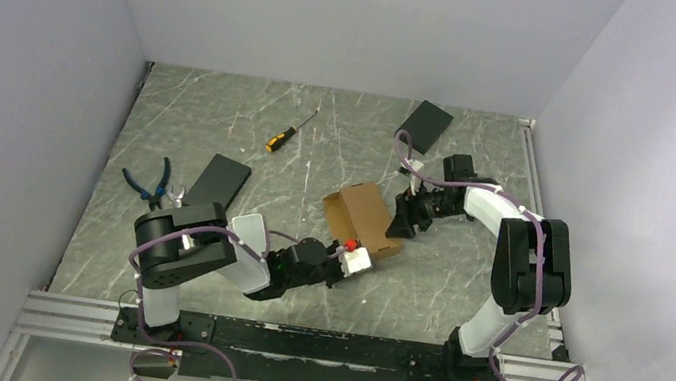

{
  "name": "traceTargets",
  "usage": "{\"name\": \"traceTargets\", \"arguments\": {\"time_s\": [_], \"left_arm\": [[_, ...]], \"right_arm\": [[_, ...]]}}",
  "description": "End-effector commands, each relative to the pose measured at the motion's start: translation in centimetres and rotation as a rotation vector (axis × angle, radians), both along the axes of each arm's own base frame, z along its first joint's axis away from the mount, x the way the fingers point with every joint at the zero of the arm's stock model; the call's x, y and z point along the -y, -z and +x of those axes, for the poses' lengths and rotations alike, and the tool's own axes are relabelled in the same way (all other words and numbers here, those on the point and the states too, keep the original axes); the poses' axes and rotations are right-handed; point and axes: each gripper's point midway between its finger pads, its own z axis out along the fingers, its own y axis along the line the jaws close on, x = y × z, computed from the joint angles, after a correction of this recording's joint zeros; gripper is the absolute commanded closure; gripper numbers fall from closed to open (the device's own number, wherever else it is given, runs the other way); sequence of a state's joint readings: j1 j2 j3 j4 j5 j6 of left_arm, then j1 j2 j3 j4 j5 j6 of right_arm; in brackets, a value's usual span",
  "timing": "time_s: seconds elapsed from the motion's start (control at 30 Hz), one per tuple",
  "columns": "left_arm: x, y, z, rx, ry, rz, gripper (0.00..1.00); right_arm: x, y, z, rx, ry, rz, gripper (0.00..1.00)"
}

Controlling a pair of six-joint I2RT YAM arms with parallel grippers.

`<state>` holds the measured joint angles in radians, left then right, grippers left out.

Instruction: Fold the paper box

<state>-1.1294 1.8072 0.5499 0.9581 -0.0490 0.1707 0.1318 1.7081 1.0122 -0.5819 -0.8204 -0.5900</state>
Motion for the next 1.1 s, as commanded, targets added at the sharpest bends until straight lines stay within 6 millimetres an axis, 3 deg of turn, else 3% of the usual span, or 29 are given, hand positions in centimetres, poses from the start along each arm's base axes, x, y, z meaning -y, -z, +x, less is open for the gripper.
{"name": "traceTargets", "arguments": {"time_s": [0.0, 0.33, 1.07], "left_arm": [[-0.3, -1.1, 0.4, -0.027, -0.02, -0.048, 1.0], [-0.4, -1.1, 0.9, -0.076, -0.033, -0.058, 1.0], [1.9, -2.8, 2.4, -0.307, -0.062, -0.019, 1.0]], "right_arm": [[0.4, 0.4, 1.3, 0.037, 0.004, -0.047, 0.39], [0.2, 0.6, 1.1, 0.033, -0.011, -0.053, 0.39], [-0.3, 0.6, 0.7, 0.029, -0.029, -0.055, 0.39]]}}
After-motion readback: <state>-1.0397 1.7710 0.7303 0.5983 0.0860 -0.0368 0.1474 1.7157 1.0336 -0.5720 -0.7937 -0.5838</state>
